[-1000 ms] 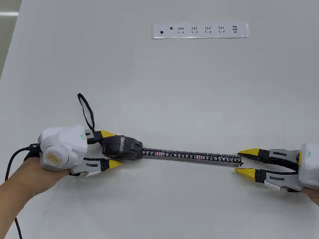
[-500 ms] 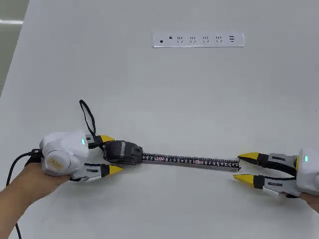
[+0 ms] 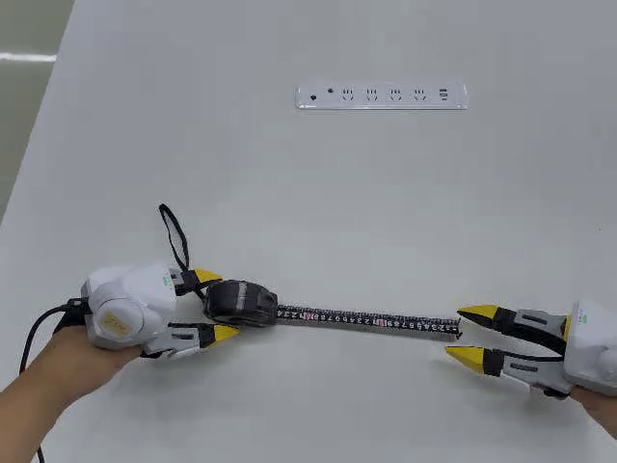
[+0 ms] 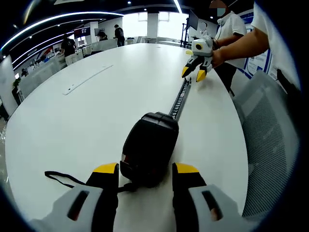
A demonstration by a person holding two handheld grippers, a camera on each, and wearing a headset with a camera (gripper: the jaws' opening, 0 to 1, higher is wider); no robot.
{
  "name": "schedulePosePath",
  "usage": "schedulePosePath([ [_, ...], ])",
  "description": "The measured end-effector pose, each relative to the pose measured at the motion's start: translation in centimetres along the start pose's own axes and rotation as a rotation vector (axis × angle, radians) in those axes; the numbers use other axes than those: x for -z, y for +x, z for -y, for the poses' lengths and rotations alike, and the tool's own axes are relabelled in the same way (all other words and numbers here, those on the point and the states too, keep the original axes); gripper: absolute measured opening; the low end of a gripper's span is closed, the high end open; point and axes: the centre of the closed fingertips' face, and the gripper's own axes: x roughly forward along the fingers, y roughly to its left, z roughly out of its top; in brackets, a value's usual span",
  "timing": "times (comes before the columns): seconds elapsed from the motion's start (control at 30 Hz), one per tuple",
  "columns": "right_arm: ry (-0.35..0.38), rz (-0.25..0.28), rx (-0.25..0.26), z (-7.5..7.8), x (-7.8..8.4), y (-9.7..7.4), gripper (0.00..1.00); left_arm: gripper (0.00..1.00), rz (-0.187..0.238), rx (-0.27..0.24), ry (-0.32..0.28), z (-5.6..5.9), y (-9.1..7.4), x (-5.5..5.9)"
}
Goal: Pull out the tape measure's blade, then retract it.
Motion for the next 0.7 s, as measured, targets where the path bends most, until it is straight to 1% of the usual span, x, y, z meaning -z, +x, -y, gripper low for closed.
schedulePosePath([
  [0.07,0.002,-0.006,0.015,0.1,0.0,0.1,0.34,0.42,0.002,-0.008,-0.008,0.0,-0.1,0.1],
  [0.17,0.019,-0.006,0.038,0.6,0.2,0.0,0.34,0.43,0.005,-0.023,-0.034,0.0,-0.2,0.2],
  [0.37,0.039,-0.007,0.062,0.5,0.4,0.3,0.37,0.44,0.026,-0.056,-0.089,0.0,-0.4,0.3],
  [0.53,0.048,-0.002,0.091,0.6,0.4,0.1,0.38,0.46,0.036,-0.088,-0.133,-0.2,-0.8,0.6],
  [0.6,0.051,-0.001,0.094,0.3,0.4,0.1,0.38,0.46,0.036,-0.096,-0.142,-0.2,-0.9,0.7],
  [0.67,0.054,0.002,0.107,0.4,0.3,-0.1,0.38,0.46,0.056,-0.106,-0.162,-0.1,-1.3,0.4],
  [0.7,0.057,0.002,0.111,0.3,0.3,-0.1,0.39,0.46,0.059,-0.113,-0.169,-0.1,-1.4,0.4],
])
